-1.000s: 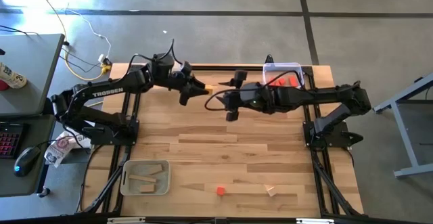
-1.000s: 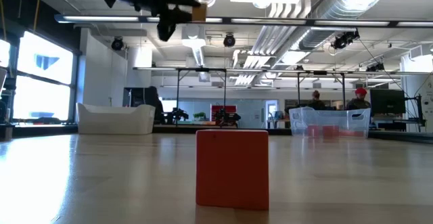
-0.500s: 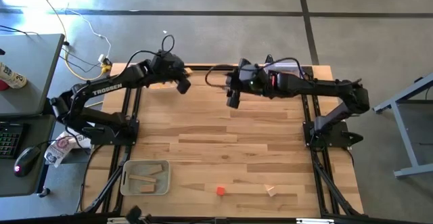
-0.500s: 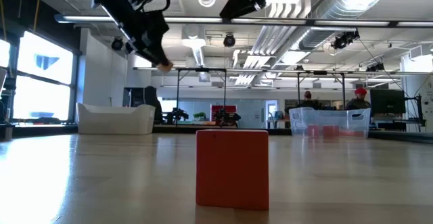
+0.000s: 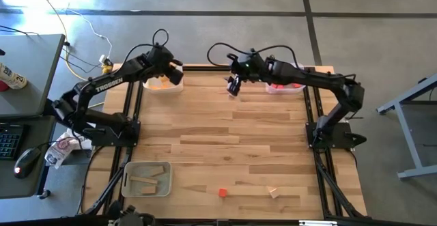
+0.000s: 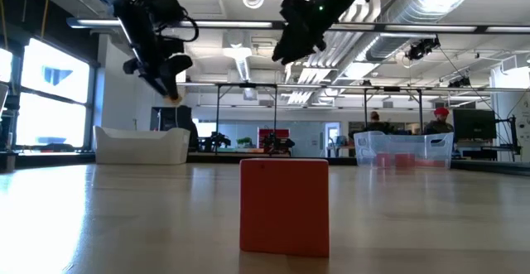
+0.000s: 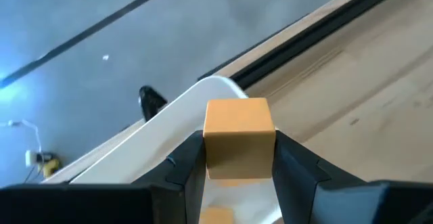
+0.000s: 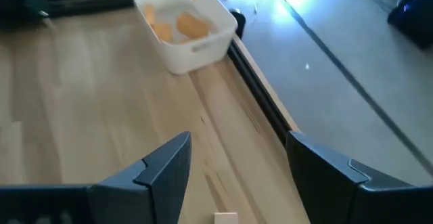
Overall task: Sort & place blocks by color
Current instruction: Put the yellow block into the white bin, then put the brown block into the gray bin
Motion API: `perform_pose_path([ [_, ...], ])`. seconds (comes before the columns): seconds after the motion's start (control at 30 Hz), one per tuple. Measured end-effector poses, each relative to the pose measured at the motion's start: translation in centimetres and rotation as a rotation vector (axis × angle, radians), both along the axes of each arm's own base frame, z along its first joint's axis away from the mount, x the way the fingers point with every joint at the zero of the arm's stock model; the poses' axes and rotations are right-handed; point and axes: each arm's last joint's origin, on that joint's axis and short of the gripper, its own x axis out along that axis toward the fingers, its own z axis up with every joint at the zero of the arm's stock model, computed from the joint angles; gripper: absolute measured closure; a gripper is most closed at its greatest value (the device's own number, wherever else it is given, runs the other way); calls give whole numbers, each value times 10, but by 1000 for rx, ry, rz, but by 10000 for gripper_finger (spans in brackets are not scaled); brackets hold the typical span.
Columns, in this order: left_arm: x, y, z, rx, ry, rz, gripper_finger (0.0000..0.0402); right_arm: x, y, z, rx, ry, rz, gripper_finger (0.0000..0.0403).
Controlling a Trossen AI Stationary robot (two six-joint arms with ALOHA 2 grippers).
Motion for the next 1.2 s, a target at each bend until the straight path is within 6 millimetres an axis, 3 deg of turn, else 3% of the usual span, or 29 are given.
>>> perform_pose_path([
  [0.43, -6, 27, -39, -142, 97, 77, 284, 10, -38, -56, 158, 126, -69, 175],
  [0.87, -6, 26, -41, -161, 110, 78, 262, 19, -57, -108, 224, 261, -105, 175],
  [1.2, -6, 26, -41, -156, 133, 51, 230, 17, -54, -122, 264, 345, -103, 175],
])
